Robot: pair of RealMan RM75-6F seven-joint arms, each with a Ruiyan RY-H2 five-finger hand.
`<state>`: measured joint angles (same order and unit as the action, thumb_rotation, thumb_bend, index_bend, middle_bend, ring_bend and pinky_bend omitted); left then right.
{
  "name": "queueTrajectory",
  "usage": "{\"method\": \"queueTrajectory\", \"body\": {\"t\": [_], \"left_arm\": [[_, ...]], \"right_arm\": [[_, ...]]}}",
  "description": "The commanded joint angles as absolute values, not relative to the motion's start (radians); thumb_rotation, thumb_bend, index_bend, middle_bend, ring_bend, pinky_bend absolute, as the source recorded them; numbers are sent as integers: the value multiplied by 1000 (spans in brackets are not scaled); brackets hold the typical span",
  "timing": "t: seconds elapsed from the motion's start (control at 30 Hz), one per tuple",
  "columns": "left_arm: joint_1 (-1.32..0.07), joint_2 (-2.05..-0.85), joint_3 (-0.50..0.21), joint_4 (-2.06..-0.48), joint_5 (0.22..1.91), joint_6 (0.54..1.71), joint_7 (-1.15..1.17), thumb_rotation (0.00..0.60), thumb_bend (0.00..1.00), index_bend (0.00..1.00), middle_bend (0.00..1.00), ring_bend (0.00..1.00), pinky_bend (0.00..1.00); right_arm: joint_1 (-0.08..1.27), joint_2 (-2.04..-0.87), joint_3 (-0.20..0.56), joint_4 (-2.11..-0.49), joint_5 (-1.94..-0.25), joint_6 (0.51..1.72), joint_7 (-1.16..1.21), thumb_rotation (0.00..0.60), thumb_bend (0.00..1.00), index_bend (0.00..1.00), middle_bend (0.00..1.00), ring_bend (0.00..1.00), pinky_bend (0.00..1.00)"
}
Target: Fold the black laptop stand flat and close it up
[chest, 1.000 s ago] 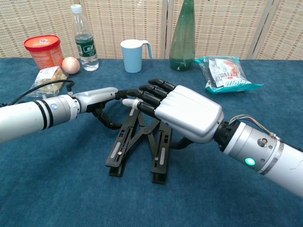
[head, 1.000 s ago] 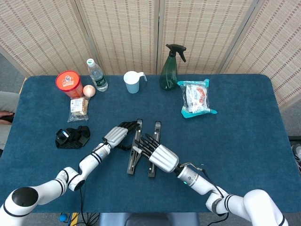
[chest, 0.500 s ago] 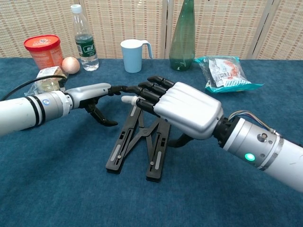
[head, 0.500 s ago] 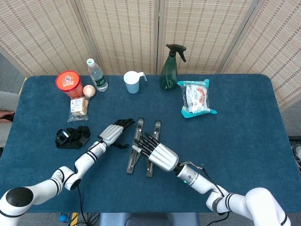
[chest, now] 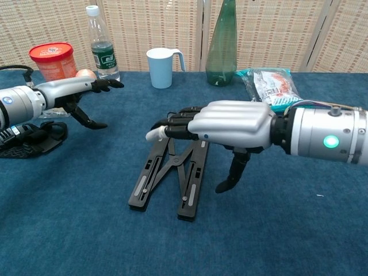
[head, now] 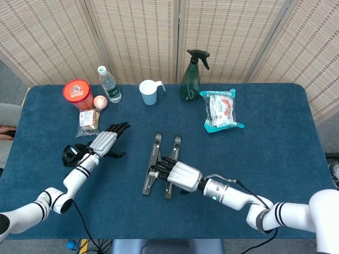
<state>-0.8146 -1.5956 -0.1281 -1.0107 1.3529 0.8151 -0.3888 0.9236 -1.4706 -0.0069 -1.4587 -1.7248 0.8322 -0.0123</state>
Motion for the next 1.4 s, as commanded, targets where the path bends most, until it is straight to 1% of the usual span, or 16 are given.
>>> {"method": "queueTrajectory", "body": {"t": [0.03,0.2,0.43,0.8,1.4], "left_arm": [[-804,-1581,-138,-1022,1336,818,-377,600,234,0,4,0,3],[-790,-1569,-147,-1031,1317,819,-372,600,234,0,4,0,5],[-776,-1567,-152,-1023,1308,821,-380,600,235,0,5,0,4],[-766,-1571,-152,-995,1317,817,-412,600,234,0,5,0,4],[-761,-1589,-158,-939,1327,811,-461,600,234,0,4,0,4]], "right_arm": [[1026,-1402,-11,-1505,-1717,710,77,600,0,0,0,0,0],[1075,-1430,-15,-1453,-1743,676,99,600,0,0,0,0,0],[1134,-1486,-47,-1357,-1796,646,96,600,0,0,0,0,0],[1187,-1574,-75,-1229,-1796,623,165,600,0,0,0,0,0],[1279,-1622,-110,-1138,-1795,587,268,600,0,0,0,0,0]]}}
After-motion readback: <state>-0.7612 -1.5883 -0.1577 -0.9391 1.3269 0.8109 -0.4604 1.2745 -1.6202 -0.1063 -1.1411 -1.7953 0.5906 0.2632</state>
